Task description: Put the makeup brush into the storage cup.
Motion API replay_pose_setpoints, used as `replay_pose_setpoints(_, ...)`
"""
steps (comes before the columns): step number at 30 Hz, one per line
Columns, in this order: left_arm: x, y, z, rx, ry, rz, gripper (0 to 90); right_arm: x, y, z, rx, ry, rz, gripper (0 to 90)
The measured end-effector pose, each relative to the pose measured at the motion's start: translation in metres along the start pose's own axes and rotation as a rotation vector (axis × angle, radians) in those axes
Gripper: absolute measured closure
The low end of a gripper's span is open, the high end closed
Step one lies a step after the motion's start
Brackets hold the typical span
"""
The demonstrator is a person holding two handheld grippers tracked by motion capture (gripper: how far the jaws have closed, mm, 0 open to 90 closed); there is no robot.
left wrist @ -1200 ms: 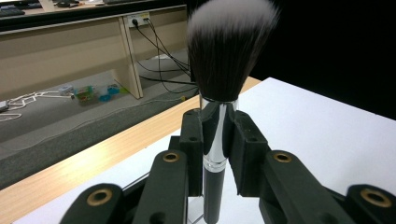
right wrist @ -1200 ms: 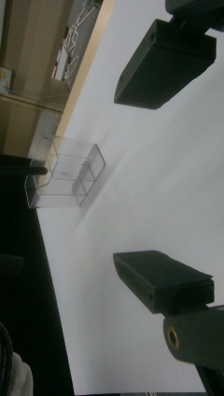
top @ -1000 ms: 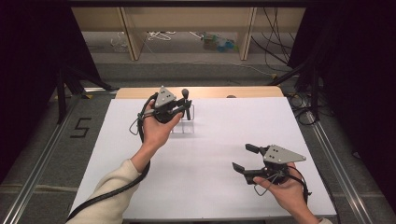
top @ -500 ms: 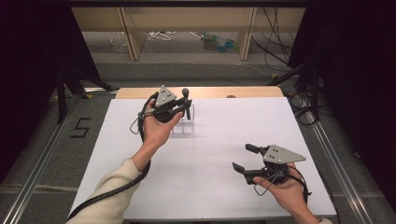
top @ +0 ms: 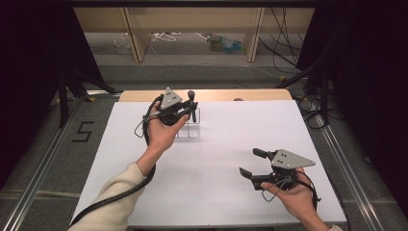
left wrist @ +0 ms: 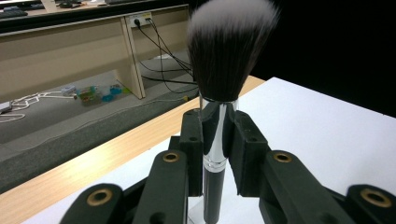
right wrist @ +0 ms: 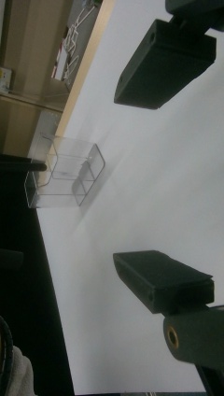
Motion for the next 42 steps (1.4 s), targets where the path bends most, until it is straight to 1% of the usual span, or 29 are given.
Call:
replay_pose_setpoints(19,-0.0027,0.0000,-0.0020,0.006,0.003,0.004,76.3,0.0001,0.0002,0.0007,-0.004,0.001,0.001,20.3)
replay_pose_setpoints(30,-0.0036,-0.0001,-0.0029,0.007,0.006,0.002,76.3,0.0001,0.0005,0.0007,0.006,0.000,0.002,20.3)
replay_pose_setpoints(42,-0.0076,0.0016,-0.0031,0.016,0.015,0.003,76.3,0.0003,0.0008,0.0011,0.003,0.005,0.002,20.3)
Point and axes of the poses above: each handheld gripper's, and its own axes: z roughly backward along the jaws, y roughly out of its top, x roughly to its right, the point moved 2 cm from there along -z, roughly forward along the jaws, and after that the axes turned 1 degree about -x, right-handed, at the moved point
